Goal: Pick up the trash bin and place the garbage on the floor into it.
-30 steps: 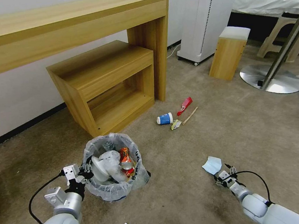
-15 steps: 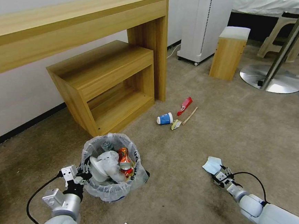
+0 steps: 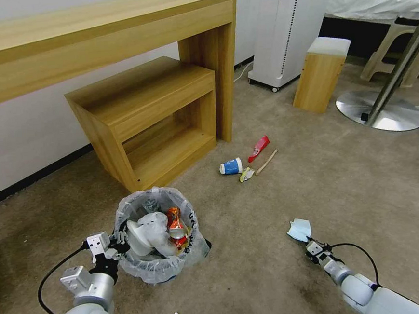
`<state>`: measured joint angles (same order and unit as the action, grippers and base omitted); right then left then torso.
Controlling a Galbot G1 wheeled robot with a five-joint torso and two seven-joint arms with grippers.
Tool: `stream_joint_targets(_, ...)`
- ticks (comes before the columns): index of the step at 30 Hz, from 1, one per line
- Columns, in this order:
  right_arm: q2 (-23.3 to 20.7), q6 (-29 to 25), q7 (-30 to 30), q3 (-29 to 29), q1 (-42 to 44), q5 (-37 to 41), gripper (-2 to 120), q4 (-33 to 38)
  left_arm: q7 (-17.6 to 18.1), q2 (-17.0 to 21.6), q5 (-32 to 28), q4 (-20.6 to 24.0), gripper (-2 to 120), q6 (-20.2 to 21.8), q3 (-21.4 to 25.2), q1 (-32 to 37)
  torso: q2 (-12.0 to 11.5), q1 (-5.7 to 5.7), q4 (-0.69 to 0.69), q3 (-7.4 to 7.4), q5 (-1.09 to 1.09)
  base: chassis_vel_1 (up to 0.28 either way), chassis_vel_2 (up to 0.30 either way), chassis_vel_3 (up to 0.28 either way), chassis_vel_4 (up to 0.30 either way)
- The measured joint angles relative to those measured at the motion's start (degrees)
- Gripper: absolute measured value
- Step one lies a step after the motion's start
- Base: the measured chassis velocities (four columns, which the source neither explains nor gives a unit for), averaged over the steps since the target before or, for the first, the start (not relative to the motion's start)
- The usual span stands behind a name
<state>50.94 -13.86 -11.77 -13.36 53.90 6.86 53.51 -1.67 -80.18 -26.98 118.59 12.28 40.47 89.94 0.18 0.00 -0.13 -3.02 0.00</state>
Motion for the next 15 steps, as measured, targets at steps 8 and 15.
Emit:
stream_joint_targets(8, -0.35, -7.04, 7.19, 1.96, 0.35, 3.42, 0, 2.58, 0.00, 0.00, 0.06, -0.55, 2, -0.11, -0.01, -0.26, 0.00, 0.00, 0.00, 0.00, -0.01, 0.000, 0.000, 0.000, 0.000)
stream_joint_targets(15, -2.41, -14.86, 24.26, 7.75, 3.85, 18.36, 0, 15.35, 0.00, -0.21, 0.29, -1.41, 2, -0.22, -0.15, -0.79, 0.00, 0.00, 0.00, 0.00, 0.00, 0.000, 0.000, 0.000, 0.000)
